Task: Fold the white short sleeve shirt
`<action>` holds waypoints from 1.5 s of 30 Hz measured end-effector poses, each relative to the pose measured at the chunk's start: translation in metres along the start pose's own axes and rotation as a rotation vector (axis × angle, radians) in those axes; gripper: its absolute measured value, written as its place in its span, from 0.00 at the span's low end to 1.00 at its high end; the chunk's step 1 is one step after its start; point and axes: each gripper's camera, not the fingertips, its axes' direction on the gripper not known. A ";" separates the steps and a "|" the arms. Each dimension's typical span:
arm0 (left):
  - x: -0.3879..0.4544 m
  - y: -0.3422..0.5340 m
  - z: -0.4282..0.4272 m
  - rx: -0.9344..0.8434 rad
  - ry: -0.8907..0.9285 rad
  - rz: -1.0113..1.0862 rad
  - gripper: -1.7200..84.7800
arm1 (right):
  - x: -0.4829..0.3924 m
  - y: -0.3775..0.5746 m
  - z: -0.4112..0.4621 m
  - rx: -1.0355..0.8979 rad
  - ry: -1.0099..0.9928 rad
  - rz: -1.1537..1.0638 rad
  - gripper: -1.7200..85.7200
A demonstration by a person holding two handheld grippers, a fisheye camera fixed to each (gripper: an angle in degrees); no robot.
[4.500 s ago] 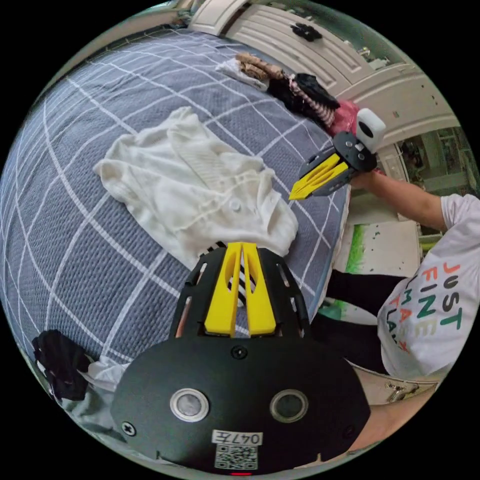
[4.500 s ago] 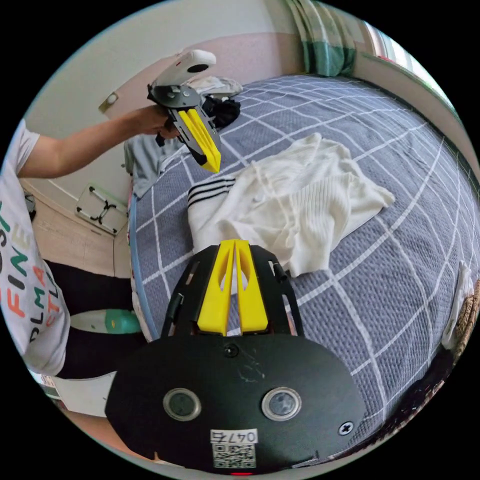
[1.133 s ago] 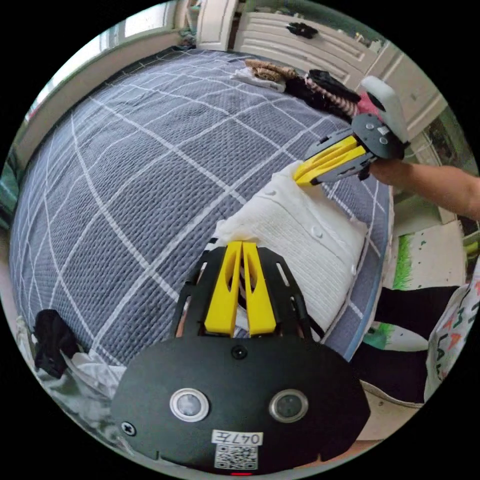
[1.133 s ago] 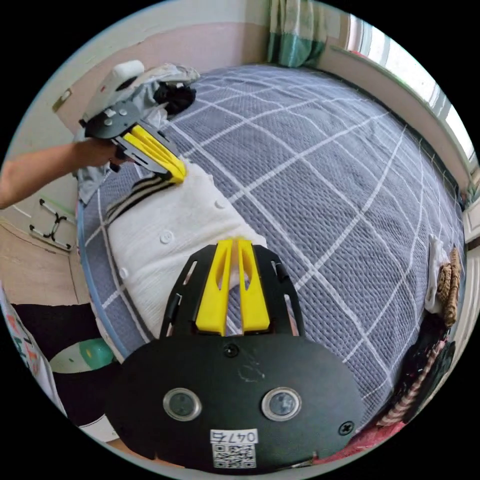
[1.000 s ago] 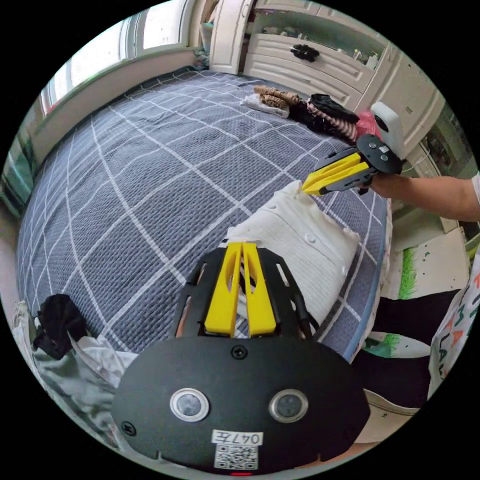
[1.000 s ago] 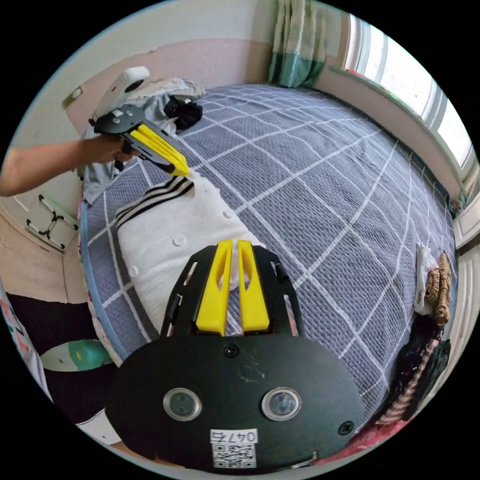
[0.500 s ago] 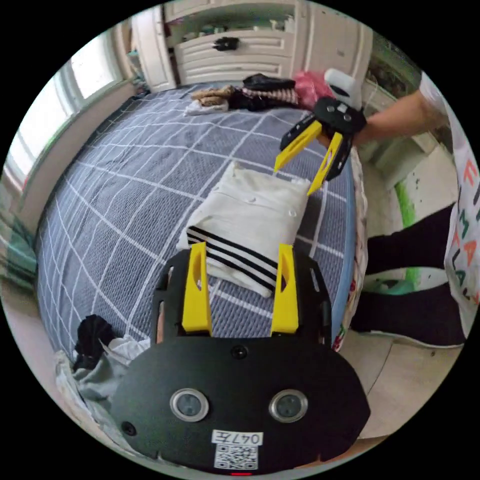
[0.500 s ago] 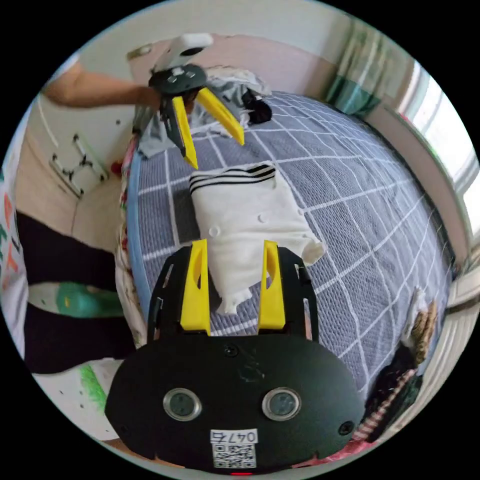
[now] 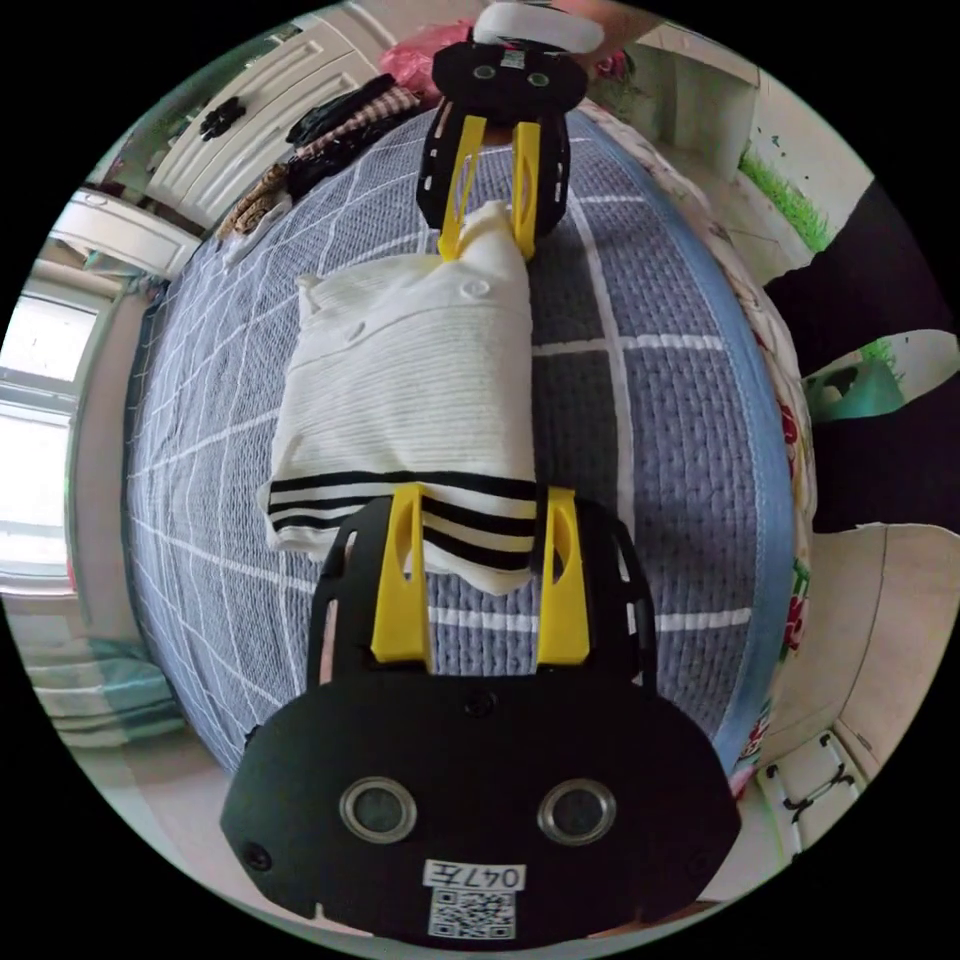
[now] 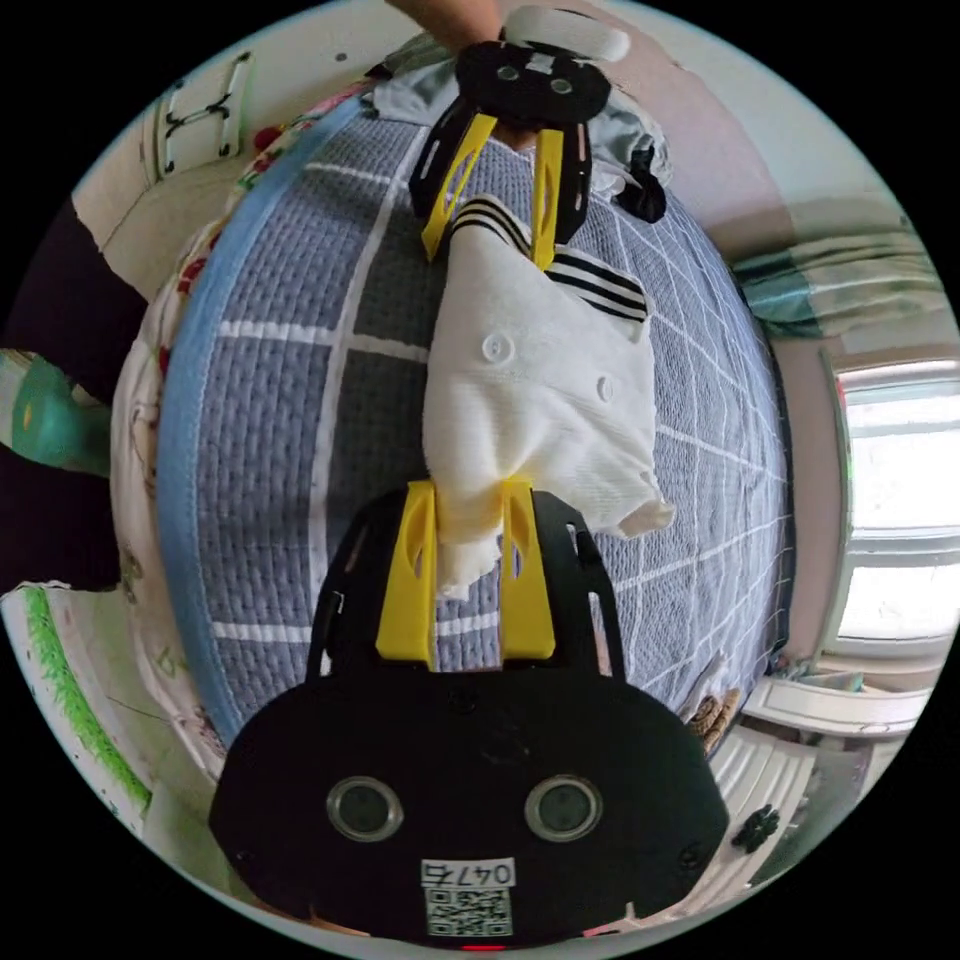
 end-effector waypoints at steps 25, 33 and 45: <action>-0.229 0.062 0.005 0.222 1.013 -0.515 0.09 | 0.228 0.038 -0.055 0.059 -0.592 0.388 0.03; -0.311 0.092 0.059 0.130 0.912 -0.782 0.15 | 0.308 0.023 0.061 -0.016 -0.665 0.497 0.06; -0.252 0.099 -0.035 0.334 0.804 -1.207 0.23 | 0.297 0.100 -0.023 0.153 -0.524 0.820 0.16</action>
